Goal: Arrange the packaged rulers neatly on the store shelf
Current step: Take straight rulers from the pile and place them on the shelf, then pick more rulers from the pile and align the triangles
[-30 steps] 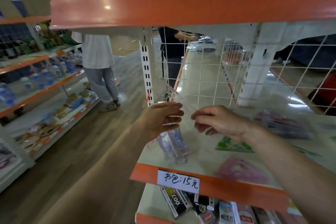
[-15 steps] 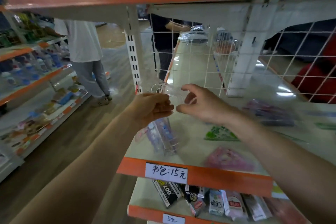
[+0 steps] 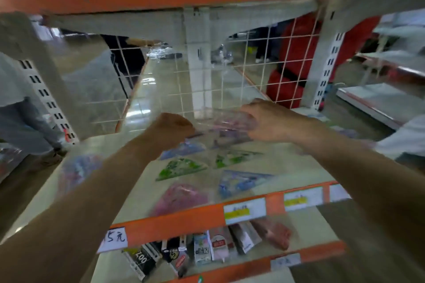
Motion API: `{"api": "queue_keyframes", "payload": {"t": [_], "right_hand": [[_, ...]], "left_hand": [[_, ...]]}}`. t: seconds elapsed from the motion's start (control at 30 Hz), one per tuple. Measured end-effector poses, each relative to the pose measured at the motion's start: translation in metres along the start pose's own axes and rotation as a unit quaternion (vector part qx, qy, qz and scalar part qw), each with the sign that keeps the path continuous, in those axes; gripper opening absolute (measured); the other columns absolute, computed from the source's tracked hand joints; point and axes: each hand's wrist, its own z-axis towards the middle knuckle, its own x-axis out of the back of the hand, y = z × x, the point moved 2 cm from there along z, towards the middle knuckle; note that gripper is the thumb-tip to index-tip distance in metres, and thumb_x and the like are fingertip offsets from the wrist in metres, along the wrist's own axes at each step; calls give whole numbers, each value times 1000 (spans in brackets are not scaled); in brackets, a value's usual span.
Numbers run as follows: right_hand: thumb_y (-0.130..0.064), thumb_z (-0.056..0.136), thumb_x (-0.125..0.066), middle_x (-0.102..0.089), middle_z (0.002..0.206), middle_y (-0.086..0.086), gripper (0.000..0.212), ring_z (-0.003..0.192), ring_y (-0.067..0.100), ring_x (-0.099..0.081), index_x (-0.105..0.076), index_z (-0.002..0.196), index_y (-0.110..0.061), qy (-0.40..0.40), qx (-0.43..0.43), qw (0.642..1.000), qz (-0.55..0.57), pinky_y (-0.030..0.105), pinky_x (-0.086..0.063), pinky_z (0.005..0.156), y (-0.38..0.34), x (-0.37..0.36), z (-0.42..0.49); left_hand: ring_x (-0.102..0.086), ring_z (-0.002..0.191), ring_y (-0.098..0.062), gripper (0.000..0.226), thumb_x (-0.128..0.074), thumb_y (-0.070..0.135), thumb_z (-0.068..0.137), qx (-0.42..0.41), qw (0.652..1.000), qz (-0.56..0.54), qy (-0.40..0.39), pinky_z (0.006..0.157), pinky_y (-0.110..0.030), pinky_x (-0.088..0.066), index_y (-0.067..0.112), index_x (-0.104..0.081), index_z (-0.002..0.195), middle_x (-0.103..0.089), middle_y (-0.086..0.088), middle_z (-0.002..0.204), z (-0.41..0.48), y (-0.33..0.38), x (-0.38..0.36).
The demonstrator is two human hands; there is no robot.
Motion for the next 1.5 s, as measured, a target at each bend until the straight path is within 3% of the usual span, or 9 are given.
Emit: {"api": "queue_keyframes", "payload": {"t": [0.23, 0.33, 0.43, 0.6, 0.67, 0.87, 1.17, 1.33, 1.5], "right_hand": [[-28, 86, -65, -59, 109, 5, 32, 96, 22, -56, -57, 114, -15, -72, -58, 994, -50, 30, -45, 77, 113, 17, -64], [-23, 87, -63, -54, 123, 6, 43, 106, 20, -51, -51, 127, -16, -97, -65, 991, -70, 25, -37, 80, 149, 17, -81], [-17, 86, -65, -44, 136, 4, 60, 120, 21, -45, -40, 140, -23, -139, -89, 984, -62, 26, -37, 91, 174, 8, -89], [-7, 84, -62, -48, 128, 3, 58, 98, 18, -53, -46, 135, -27, -176, -76, 981, -38, 22, -46, 73, 189, -6, -91], [-5, 83, -60, -49, 129, 0, 60, 108, 19, -54, -47, 136, -29, -185, -70, 979, -38, 24, -47, 84, 192, -10, -92], [-11, 85, -61, -45, 136, 2, 61, 116, 21, -50, -40, 140, -25, -187, -59, 978, -73, 29, -46, 94, 188, -10, -89], [-26, 90, -57, -51, 119, -5, 39, 105, 14, -50, -51, 128, -29, -116, 74, 990, -1, 28, -44, 90, 76, -4, -43], [-40, 78, -54, -56, 113, -2, 8, 106, 18, -54, -52, 85, -37, -88, 165, 982, -26, 30, -45, 89, -19, -21, -9], [-34, 89, -56, -54, 102, -6, 25, 107, 20, -56, -59, 113, -28, -112, 222, 969, -2, 25, -41, 80, -110, -36, 10]], "left_hand": [[-63, 79, -20, 18, -66, 18, 86, -60, 996, 51, -35, 84, -32, -49, 25, -65, 69, -68, -4, 77, -11, 56, -81], [-51, 66, 0, 13, -66, 20, 86, -77, 995, 10, -56, 68, -14, -45, 29, -63, 77, -54, 18, 68, -18, 74, -108], [-49, 62, 1, 11, -60, 16, 91, -69, 996, 6, -59, 44, -3, -38, 27, -60, 88, -55, 15, 71, -18, 79, -124], [-57, 64, 14, 25, -50, 3, 95, -51, 997, 7, -60, 40, -4, -36, 8, -63, 116, -60, 3, 94, -19, 79, -133], [-56, 83, 7, 20, -49, 0, 95, -38, 998, 2, -56, 38, -5, -34, 7, -66, 103, -62, -1, 97, -19, 77, -136], [-54, 63, 0, 21, -56, 8, 93, -13, 999, 27, -33, 46, -10, -41, 18, -61, 75, -59, 6, 74, -17, 69, -131], [-56, 71, -14, 11, -64, 18, 86, 15, 995, 78, 53, 70, -24, -46, 9, -70, 85, -68, -8, 90, -33, 30, -69], [-58, 78, -16, 12, -64, 17, 85, 57, 987, 83, 125, 68, -26, -47, 7, -71, 87, -63, -5, 81, -59, -17, -3], [-58, 68, -15, 13, -63, 14, 86, 144, 969, 76, 184, 58, -17, -45, 8, -70, 95, -63, -5, 77, -85, -78, 67]]}}
